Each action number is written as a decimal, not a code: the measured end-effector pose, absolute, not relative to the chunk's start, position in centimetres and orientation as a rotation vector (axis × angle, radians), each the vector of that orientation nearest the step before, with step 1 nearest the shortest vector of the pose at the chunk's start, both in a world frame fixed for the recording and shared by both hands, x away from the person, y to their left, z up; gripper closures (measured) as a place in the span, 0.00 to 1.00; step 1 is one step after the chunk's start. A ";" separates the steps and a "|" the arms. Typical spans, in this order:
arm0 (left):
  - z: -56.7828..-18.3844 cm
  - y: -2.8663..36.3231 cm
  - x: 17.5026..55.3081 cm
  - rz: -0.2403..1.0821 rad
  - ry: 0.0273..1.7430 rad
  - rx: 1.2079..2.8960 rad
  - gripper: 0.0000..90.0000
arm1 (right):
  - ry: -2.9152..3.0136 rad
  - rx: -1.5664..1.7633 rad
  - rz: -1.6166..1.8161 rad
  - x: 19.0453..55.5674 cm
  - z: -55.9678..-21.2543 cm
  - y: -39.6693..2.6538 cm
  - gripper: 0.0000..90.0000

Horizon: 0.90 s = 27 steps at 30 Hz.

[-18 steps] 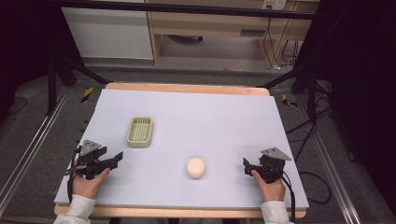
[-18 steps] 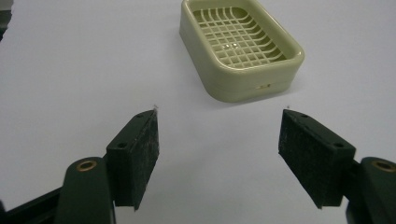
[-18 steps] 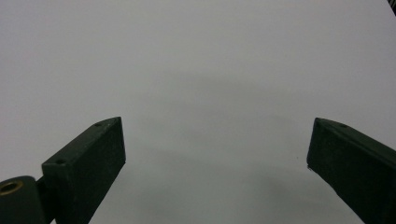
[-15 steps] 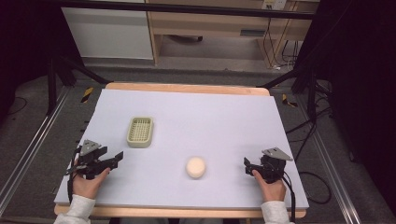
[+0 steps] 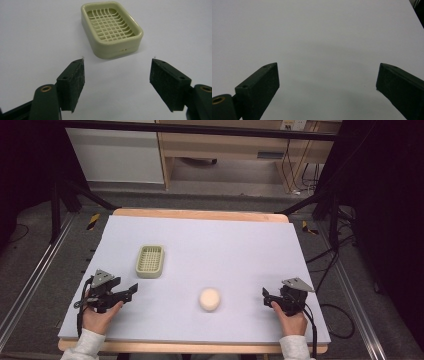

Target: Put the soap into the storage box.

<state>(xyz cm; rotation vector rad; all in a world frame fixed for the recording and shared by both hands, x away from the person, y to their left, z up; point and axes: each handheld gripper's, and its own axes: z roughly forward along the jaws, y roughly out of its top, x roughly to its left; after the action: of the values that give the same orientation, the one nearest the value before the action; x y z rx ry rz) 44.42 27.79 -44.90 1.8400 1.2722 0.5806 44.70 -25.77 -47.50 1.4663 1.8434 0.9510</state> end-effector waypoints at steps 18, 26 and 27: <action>-44.3 24.6 44.1 0.550 1.195 1.891 0.29 | 1.869 1.466 0.959 44.8 -47.4 -25.5 0.06; -44.0 23.3 44.1 0.544 1.174 1.897 0.28 | 1.861 1.466 0.964 44.8 -47.3 -25.5 0.06; -44.0 23.3 44.1 0.544 1.174 1.897 0.28 | 1.862 1.469 0.967 44.8 -47.3 -25.5 0.06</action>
<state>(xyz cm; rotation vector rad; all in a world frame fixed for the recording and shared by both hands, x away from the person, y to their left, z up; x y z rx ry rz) 44.07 23.33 -44.00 1.8970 1.1742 0.5435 44.76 -25.48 -47.34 1.4695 1.8621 0.9669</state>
